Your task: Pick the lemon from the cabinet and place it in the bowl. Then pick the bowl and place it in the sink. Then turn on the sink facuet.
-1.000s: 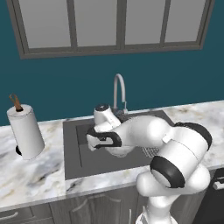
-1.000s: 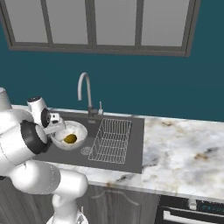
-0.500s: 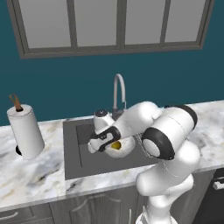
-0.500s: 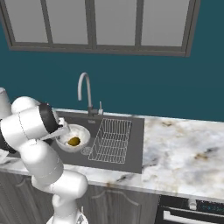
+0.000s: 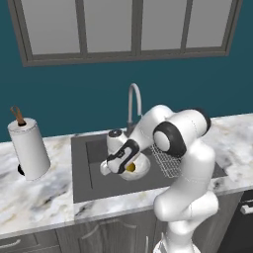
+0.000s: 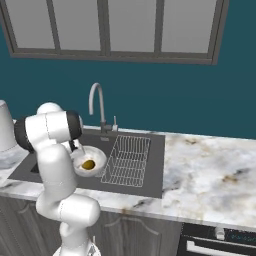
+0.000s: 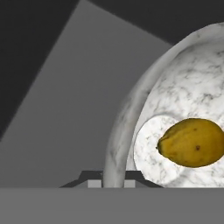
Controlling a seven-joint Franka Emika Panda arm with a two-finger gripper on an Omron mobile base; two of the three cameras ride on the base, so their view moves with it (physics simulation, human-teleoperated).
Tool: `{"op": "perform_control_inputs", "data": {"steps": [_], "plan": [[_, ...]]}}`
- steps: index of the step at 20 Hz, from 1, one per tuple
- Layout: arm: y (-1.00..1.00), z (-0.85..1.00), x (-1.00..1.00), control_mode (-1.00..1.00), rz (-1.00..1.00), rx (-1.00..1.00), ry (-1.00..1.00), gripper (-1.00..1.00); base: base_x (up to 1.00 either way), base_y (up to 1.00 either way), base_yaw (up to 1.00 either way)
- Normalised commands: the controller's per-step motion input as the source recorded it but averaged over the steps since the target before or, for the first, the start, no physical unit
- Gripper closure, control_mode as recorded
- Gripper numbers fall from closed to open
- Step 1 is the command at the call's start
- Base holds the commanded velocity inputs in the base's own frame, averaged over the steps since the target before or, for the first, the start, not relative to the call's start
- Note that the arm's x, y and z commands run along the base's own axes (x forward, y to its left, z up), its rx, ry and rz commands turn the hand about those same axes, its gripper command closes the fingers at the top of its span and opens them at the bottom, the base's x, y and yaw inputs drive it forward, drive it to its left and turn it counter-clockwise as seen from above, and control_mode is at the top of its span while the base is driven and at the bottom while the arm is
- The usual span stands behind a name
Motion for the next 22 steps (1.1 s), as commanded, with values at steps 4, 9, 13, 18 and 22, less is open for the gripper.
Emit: {"op": "perform_control_inputs", "data": {"steps": [4,9,13,18,22], "plan": [[0.00,-0.26,0.39,-1.00,0.00,0.00,0.00,1.00,0.00,0.00,0.00],[0.00,-0.21,0.43,-1.00,0.00,0.00,0.00,1.00,0.00,0.00,0.00],[0.00,-0.28,0.42,-1.00,0.00,0.00,0.00,1.00,0.00,0.00,0.00],[0.00,-0.37,0.20,-1.00,0.00,0.00,0.00,1.00,0.00,0.00,0.00],[0.00,-0.08,-0.06,-1.00,0.00,0.00,0.00,-1.00,0.00,0.00,0.00]]}}
